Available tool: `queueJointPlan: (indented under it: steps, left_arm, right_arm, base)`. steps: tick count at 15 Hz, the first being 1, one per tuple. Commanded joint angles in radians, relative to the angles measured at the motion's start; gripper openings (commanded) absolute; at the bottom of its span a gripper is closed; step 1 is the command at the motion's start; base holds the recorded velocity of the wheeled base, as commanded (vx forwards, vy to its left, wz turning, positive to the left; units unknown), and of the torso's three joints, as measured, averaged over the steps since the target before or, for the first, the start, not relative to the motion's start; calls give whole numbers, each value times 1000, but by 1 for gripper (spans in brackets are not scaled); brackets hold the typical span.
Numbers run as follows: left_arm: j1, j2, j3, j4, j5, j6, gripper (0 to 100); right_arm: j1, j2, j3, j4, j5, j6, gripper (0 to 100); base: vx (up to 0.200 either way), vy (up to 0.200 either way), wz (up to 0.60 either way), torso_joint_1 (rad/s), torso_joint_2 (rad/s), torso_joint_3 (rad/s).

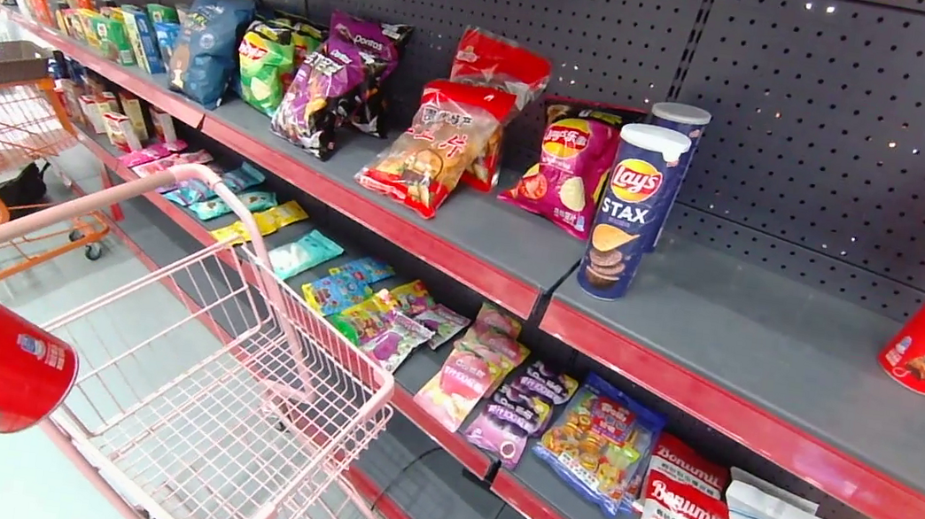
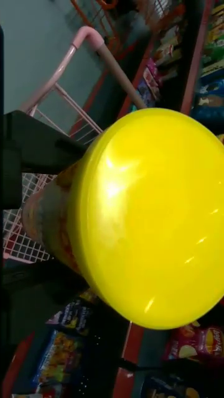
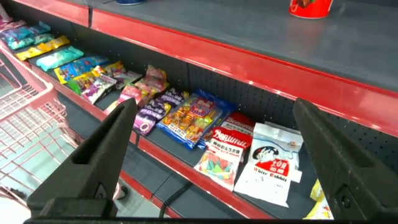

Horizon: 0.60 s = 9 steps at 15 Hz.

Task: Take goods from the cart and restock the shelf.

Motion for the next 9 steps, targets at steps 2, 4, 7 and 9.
queueJointPlan:
  steps: [2, 4, 7, 9]
  left_arm:
    - [0, -7, 13, 0, 5, 0, 0]
    - [0, -2, 9, -3, 6, 1, 0]
    - [1, -7, 16, -2, 11, 35, 0]
    - [0, -8, 16, -2, 8, 36, 0]
  right_arm:
    - [0, -1, 0, -1, 1, 0, 100]
    - [0, -1, 0, -1, 1, 2, 100]
    - [0, -1, 0, -1, 1, 0, 100]
    - [0, -1, 0, -1, 1, 0, 100]
  base:
    - [0, 0, -600, 7, -10, -2]
    - [0, 0, -600, 12, -2, -5]
    - [0, 0, -600, 9, -2, -1]
    - [0, 0, -600, 7, 2, -2]
